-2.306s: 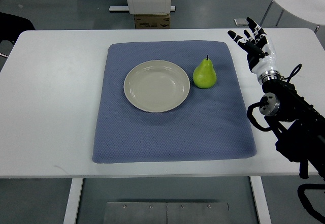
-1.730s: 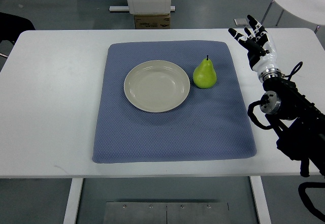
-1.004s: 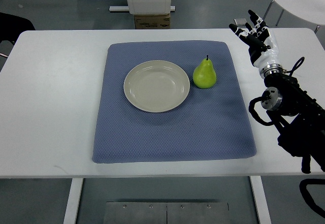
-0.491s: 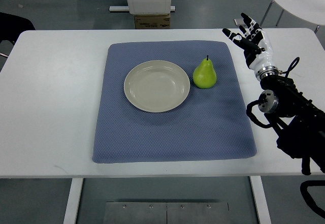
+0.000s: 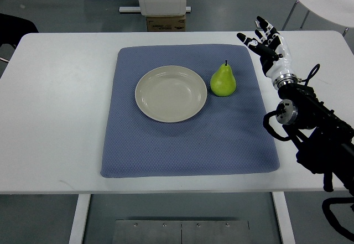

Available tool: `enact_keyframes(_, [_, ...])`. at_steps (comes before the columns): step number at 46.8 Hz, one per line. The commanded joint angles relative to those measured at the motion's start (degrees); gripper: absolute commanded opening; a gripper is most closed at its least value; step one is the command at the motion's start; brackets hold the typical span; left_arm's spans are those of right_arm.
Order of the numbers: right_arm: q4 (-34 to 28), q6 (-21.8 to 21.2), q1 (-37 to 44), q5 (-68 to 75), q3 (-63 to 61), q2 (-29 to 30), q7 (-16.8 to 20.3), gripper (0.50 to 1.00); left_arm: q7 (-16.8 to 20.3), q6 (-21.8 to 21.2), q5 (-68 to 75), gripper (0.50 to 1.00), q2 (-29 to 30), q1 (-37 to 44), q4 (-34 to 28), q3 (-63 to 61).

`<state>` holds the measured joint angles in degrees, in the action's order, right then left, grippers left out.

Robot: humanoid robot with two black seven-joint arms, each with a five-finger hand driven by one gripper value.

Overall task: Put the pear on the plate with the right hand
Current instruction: 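Move the right hand toward the green pear, fingers open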

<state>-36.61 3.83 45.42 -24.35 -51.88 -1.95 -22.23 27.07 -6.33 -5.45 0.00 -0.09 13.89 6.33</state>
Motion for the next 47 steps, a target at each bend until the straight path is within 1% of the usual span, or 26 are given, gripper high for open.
enact_keyframes(1, [0.05,-0.05,-0.07,0.0,0.11,0.02,-0.1,1.0,0.0,0.0,0.0,1.0,0.0,0.0,0.0,0.0])
enact_keyframes(6, [0.14,0.04,0.02,-0.09,1.42,-0.07,-0.1,1.0,0.0,0.0,0.0,1.0,0.0,0.0,0.0,0.0])
enact_keyframes(15, [0.4,0.13,0.9,-0.09,8.1,-0.07,-0.71,0.998,0.0,0.0,0.0,1.0,0.0,0.0,0.0,0.0])
enact_keyframes(26, [1.54,0.13,0.99,-0.44,12.06,-0.16,-0.8,0.993,0.0,0.0,0.0,1.0,0.0,0.0,0.0,0.0])
enact_keyframes(31, [3.56,0.48,1.42,-0.7,13.47,-0.07,-3.43,0.979,0.09,0.0,0.0,1.0,0.0,0.0,0.0,0.0])
enact_keyframes(35, [6.11,1.97,2.39,-0.79,15.57,0.54,-5.81,0.962,0.0,0.0,0.0,1.0,0.0,0.0,0.0,0.0])
enact_keyframes(39, [6.55,3.46,2.92,-0.79,18.12,0.89,-7.65,0.96,0.0,0.0,0.0,1.0,0.0,0.0,0.0,0.0])
enact_keyframes(47, [6.46,4.08,3.53,-0.79,20.76,0.98,-9.33,0.962,0.0,0.0,0.0,1.0,0.0,0.0,0.0,0.0])
